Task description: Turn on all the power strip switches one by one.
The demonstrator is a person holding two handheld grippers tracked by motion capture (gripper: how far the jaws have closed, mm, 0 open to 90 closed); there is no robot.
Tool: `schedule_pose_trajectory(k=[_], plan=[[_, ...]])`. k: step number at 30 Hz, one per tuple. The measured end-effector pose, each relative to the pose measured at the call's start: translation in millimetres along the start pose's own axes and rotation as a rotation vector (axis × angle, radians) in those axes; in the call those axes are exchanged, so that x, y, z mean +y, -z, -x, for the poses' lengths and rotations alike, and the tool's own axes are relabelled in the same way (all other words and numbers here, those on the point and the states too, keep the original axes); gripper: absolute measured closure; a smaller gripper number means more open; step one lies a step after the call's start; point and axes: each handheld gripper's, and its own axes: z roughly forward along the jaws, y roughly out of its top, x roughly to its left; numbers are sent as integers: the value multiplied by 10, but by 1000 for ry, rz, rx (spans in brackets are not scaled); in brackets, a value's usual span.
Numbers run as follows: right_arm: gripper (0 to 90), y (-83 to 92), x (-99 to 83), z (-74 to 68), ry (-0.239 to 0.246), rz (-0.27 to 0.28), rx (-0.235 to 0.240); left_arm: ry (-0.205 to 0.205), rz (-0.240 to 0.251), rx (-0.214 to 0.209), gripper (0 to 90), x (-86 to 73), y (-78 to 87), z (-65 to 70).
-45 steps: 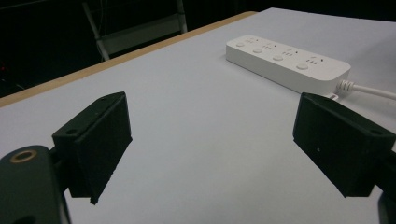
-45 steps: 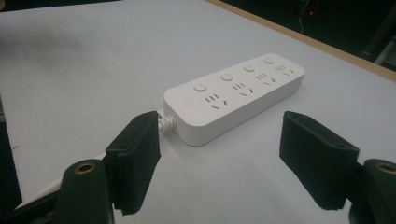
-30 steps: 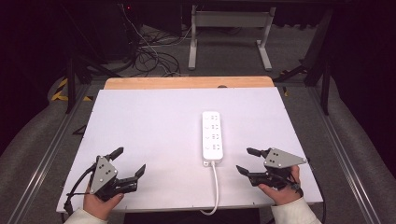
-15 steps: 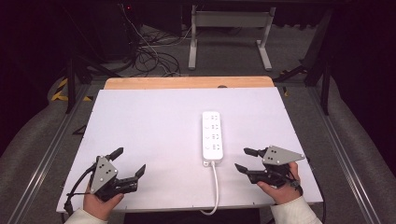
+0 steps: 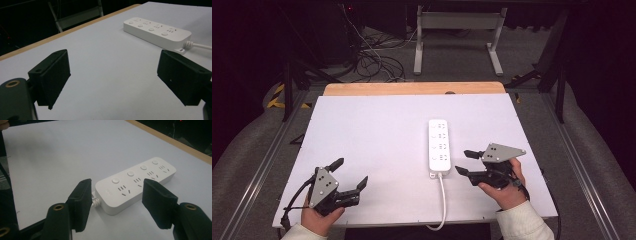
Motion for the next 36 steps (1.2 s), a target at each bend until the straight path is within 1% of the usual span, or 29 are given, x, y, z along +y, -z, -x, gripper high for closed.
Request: schedule_pose_trajectory(k=[2,3,6,11,14,16,18,19,21,22,24,25,26,27,28,29,30,31,32,33,34,35,36], plan=[[420,-19,21,0,-4,-9,1,-3,-1,2,116,1,0,-2],[426,-55,57,9,-3,-17,5,-5,-2,2,116,1,0,-1],[443,-91,106,20,-9,-21,6,-6,-2,0,116,1,0,1],[454,-135,174,33,-8,-14,10,-7,-3,1,116,1,0,2],[457,-184,226,33,-2,-13,14,-8,-2,3,116,1,-1,5],[483,-241,269,27,5,-19,22,-10,-4,3,116,1,-2,4],[490,-259,280,25,8,-22,21,-8,-6,1,116,0,-2,5],[529,-292,298,27,3,-25,29,-11,-5,2,116,0,-2,3],[544,-308,304,27,-3,-24,37,-8,-5,0,116,0,0,5],[569,-326,308,23,-12,-25,47,-10,-4,1,116,1,-1,4],[636,-371,319,1,-16,-38,68,-9,-6,0,116,-1,-2,6],[708,-414,337,-27,-7,-59,71,-11,-5,1,117,0,-2,4],[708,-414,337,-27,-7,-59,71,-8,-6,0,117,-1,-2,5],[806,-446,359,-35,-9,-75,66,-10,-4,2,117,-1,-2,3],[854,-460,372,-37,-12,-83,57,-10,-5,2,117,0,-1,3],[854,-460,372,-37,-12,-83,57,-10,-5,2,117,-1,-2,3],[899,-474,382,-33,-12,-91,50,-10,-5,2,117,-1,-2,3],[900,-490,390,-26,-14,-100,46,-10,-5,2,117,-1,-3,3],[900,-532,398,-5,-27,-122,42,-8,-7,0,118,-2,-3,4],[900,-532,398,-5,-27,-122,42,-7,-6,0,118,-2,-4,4],[900,-549,398,5,-33,-129,40,-7,-6,0,117,-3,-4,4],[900,-599,392,38,-53,-142,41,-9,-7,-1,119,-3,-3,2],[900,-599,392,38,-53,-142,41,-9,-5,1,119,-2,-4,1]])
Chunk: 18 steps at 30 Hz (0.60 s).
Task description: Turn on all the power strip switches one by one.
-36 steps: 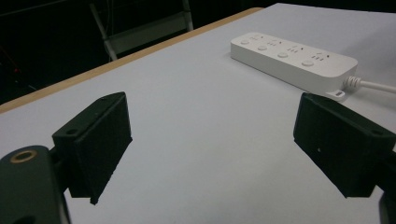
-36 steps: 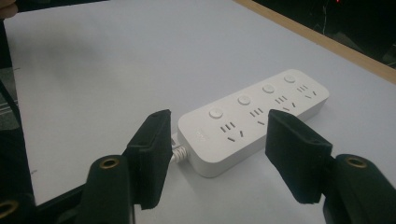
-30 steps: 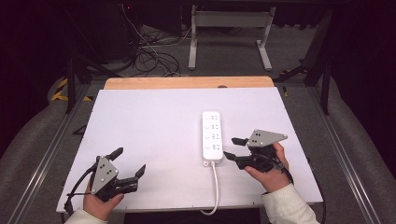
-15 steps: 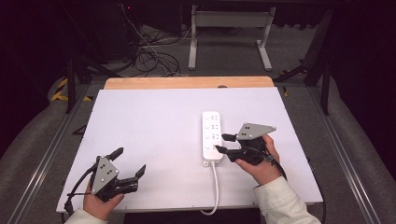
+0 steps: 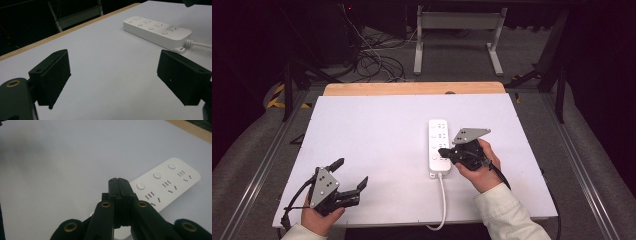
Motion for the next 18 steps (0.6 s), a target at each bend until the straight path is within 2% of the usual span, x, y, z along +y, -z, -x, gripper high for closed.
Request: schedule_pose_trajectory(k=[5,10,18], plan=[[900,-129,10,53,-19,-25,7,3,-1,-3,119,-2,-3,2],[900,-251,4,89,-32,-39,37,7,0,-7,120,-2,-2,-5],[900,-376,-17,107,-24,-76,12,7,1,-8,120,-4,-1,-7]])
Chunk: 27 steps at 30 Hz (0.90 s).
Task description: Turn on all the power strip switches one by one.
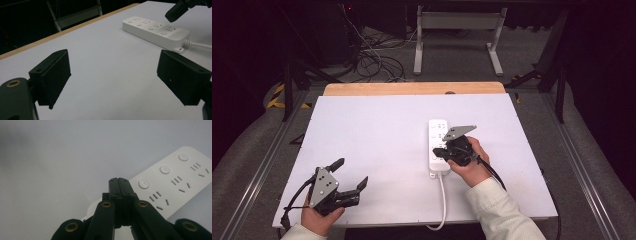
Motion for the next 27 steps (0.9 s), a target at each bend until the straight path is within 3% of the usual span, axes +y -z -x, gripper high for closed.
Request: schedule_pose_trajectory(k=[17,27], plan=[[900,-198,-43,4,19,-65,-36,-6,-4,-1,123,-4,-3,-8],[900,-245,-58,-1,23,-71,-35,-9,-4,-3,124,-4,-2,-7]])
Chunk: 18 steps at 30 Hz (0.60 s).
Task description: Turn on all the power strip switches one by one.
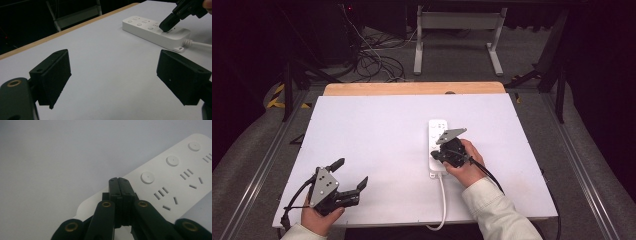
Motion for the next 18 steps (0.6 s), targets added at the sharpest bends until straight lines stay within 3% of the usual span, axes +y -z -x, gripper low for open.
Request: schedule_pose_trajectory(k=[18], plan=[[900,-23,-30,36,-26,9,32,2,1,0,124,0,-1,7]])
